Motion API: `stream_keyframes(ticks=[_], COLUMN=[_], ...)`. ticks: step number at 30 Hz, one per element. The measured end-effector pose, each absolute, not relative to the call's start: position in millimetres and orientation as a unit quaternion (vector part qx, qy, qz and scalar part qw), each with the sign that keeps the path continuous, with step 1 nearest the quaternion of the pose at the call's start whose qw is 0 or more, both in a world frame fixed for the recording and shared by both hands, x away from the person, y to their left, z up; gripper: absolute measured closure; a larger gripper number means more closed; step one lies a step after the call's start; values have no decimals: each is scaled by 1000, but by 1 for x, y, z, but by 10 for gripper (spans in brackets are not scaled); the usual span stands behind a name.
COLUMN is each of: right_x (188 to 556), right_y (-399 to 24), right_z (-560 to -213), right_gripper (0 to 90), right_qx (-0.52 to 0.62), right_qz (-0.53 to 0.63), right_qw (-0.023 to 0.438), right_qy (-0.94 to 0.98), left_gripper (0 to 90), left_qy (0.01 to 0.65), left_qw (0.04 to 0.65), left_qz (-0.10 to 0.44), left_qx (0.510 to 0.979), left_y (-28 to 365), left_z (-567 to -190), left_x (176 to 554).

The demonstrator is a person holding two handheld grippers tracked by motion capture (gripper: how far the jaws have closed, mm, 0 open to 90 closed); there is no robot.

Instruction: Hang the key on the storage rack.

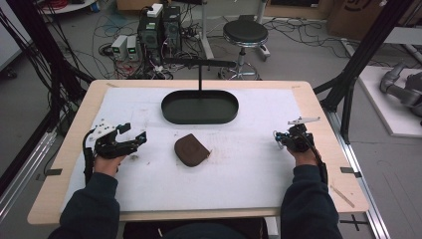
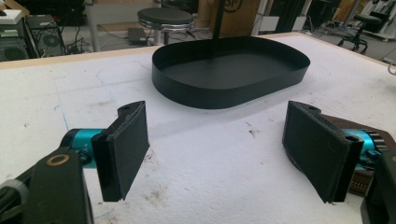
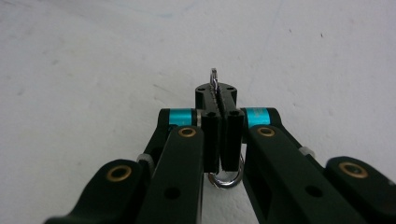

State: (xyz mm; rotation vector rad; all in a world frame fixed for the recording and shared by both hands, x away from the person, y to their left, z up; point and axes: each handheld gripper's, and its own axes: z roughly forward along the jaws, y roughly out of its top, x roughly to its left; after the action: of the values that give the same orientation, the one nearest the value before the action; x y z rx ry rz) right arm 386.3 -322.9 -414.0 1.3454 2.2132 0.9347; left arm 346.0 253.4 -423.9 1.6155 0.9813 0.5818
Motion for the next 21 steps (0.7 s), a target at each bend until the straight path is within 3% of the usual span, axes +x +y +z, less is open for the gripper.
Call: stream_keyframes(ticks=[13,21], right_x=[389,430], right_y=[-281,-252], right_z=[-383,-355], right_gripper=[900,900], right_qx=[410,369], right_qz=[402,446], right_qw=[202,195], right_qy=[793,792], left_gripper=[226,226], left_qy=[411,412], left_qw=[550,550], left_qz=[248,246], left_qx=[684,683], left_y=[252,253], left_z=[-424,-424], left_x=[345,346])
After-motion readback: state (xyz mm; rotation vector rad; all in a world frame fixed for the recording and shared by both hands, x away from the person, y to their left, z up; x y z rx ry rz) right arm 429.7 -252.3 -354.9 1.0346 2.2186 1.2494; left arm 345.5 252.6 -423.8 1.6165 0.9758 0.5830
